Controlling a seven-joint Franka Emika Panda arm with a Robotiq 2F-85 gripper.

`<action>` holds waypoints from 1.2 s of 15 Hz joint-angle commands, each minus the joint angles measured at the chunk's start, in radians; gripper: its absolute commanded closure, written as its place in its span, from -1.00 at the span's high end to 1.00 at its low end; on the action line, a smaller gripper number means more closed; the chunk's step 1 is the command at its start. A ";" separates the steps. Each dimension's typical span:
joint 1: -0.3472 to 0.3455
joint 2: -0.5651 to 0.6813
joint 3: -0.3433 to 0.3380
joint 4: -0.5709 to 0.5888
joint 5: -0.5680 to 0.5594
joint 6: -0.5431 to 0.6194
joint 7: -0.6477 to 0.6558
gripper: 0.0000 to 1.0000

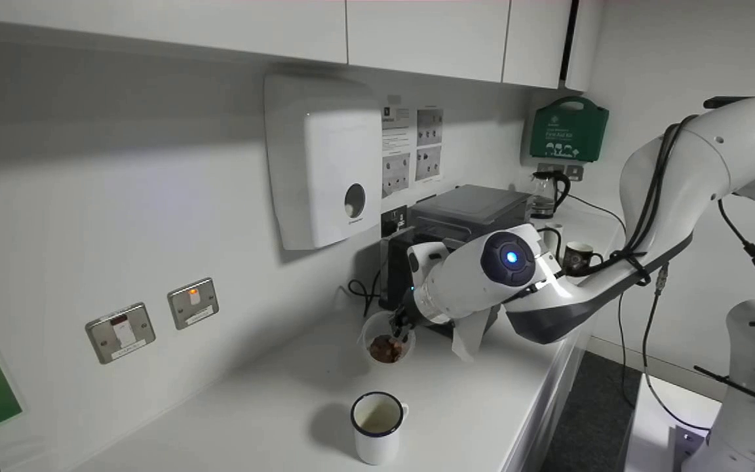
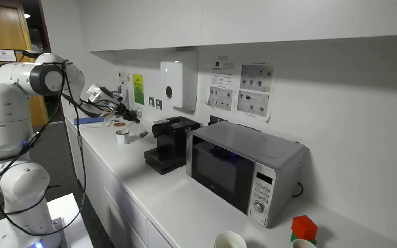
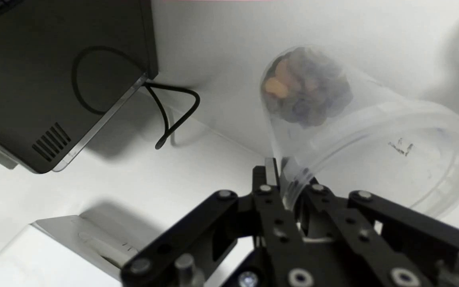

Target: Take the mug from the coffee maker and put it on the counter, and pour the content from the transparent cup into the mug

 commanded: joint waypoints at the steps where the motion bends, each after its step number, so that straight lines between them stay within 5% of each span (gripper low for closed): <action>1: 0.025 0.011 0.017 0.034 -0.083 -0.100 0.105 -0.95; 6: 0.044 0.025 0.036 0.050 -0.101 -0.198 0.227 -0.95; 18: 0.034 0.050 0.036 0.027 -0.051 -0.152 0.197 -0.81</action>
